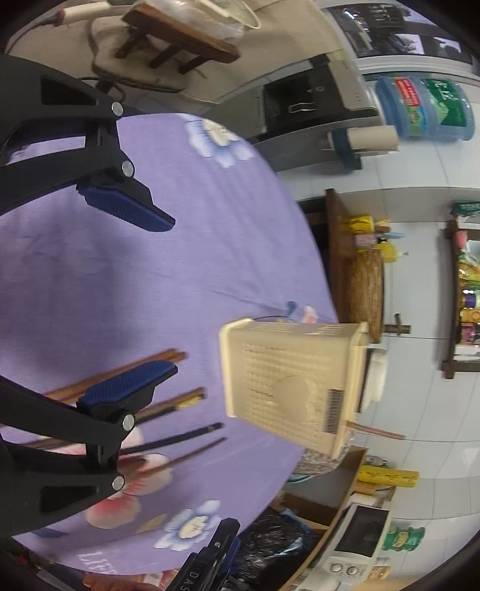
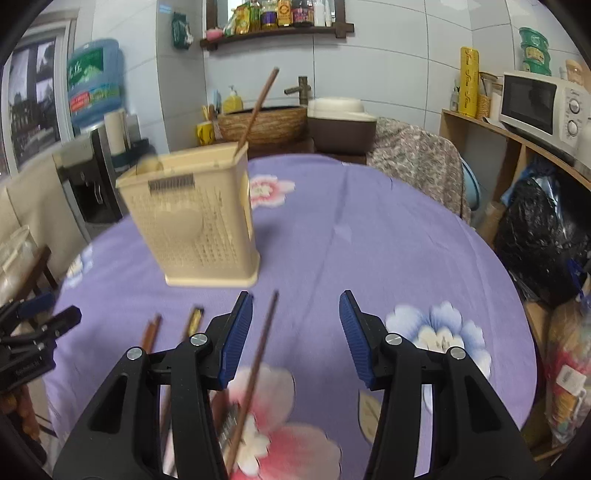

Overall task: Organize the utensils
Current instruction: 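Move the right gripper back over the row of chopsticks and spoons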

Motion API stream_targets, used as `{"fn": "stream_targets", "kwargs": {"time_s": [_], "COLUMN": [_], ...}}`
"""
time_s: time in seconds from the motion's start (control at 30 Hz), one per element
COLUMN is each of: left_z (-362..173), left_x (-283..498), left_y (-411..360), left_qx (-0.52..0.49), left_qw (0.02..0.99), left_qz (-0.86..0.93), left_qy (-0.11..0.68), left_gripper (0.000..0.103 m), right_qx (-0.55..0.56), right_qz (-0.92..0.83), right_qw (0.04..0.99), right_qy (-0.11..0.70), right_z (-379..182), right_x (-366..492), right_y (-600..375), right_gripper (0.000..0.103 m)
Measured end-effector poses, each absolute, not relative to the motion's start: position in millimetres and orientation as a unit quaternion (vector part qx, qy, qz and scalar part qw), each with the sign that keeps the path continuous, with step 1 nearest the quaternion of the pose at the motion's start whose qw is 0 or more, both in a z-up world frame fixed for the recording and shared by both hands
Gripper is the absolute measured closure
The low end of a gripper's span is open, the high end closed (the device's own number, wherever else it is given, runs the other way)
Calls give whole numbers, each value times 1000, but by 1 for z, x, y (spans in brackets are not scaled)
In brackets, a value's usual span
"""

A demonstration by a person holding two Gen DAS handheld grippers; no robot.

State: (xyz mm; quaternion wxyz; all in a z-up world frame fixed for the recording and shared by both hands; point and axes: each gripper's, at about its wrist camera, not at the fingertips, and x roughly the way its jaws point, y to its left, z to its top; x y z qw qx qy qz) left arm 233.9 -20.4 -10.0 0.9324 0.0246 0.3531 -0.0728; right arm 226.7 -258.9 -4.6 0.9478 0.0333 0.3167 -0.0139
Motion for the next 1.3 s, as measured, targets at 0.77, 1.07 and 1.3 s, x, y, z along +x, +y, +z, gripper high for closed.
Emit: {"fn": "stream_targets", "kwargs": {"time_s": [0.77, 1.07, 1.3], "left_z": [-60, -64, -63], "left_x": [196, 194, 192], "left_y": [-45, -52, -50], "left_qx": [19, 34, 38], "left_qw": [898, 898, 896], "left_qz": [-118, -113, -104], "left_qy": [423, 424, 429], "left_gripper": [46, 46, 46], "right_qx": [7, 10, 8], "right_qz": [13, 14, 8], "right_qw": [921, 920, 921], "right_qy": [389, 392, 390], "right_z": [-67, -70, -68], "right_x": [177, 174, 173], "right_y": [-233, -231, -232], "right_gripper": [53, 53, 53]}}
